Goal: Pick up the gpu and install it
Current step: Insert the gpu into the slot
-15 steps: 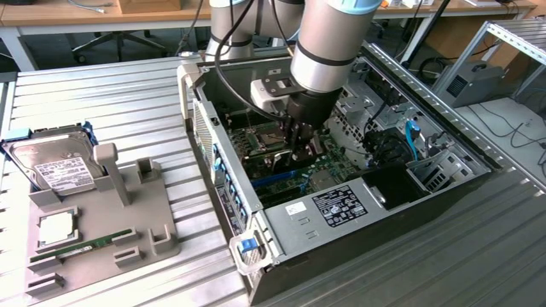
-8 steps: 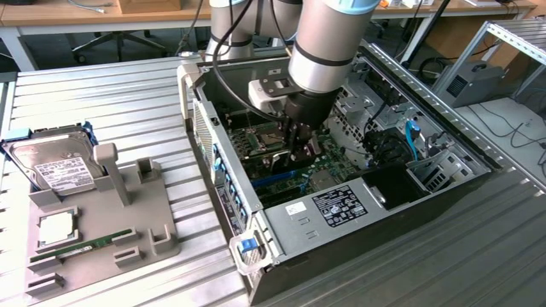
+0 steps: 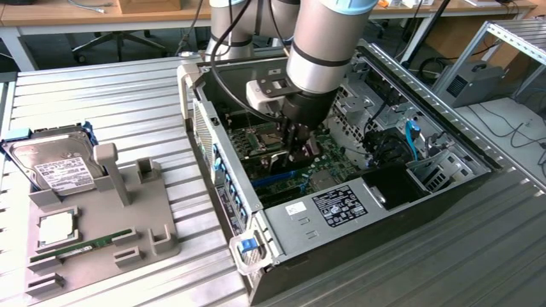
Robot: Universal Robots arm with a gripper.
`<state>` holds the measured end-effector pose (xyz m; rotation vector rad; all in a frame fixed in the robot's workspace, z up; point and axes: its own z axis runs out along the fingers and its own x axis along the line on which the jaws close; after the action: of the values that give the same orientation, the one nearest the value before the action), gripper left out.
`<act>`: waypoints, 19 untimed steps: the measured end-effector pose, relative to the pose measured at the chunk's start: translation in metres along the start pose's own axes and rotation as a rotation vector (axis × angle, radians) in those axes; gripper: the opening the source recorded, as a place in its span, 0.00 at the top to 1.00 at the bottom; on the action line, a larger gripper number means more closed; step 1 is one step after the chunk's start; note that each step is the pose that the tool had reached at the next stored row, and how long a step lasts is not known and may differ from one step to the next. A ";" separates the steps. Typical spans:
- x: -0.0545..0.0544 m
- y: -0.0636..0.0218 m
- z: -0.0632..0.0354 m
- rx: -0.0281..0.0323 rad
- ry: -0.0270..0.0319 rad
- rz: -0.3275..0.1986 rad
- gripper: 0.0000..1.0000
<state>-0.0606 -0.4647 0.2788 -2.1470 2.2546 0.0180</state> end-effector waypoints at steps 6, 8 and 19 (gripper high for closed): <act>0.000 0.0019 0.0019 0.0000 0.0002 0.000 0.73; 0.000 0.0020 0.0023 -0.0002 0.0006 0.000 0.73; 0.000 0.0021 0.0068 -0.0001 0.0005 0.000 0.73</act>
<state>-0.0627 -0.4648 0.2719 -2.1473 2.2550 0.0176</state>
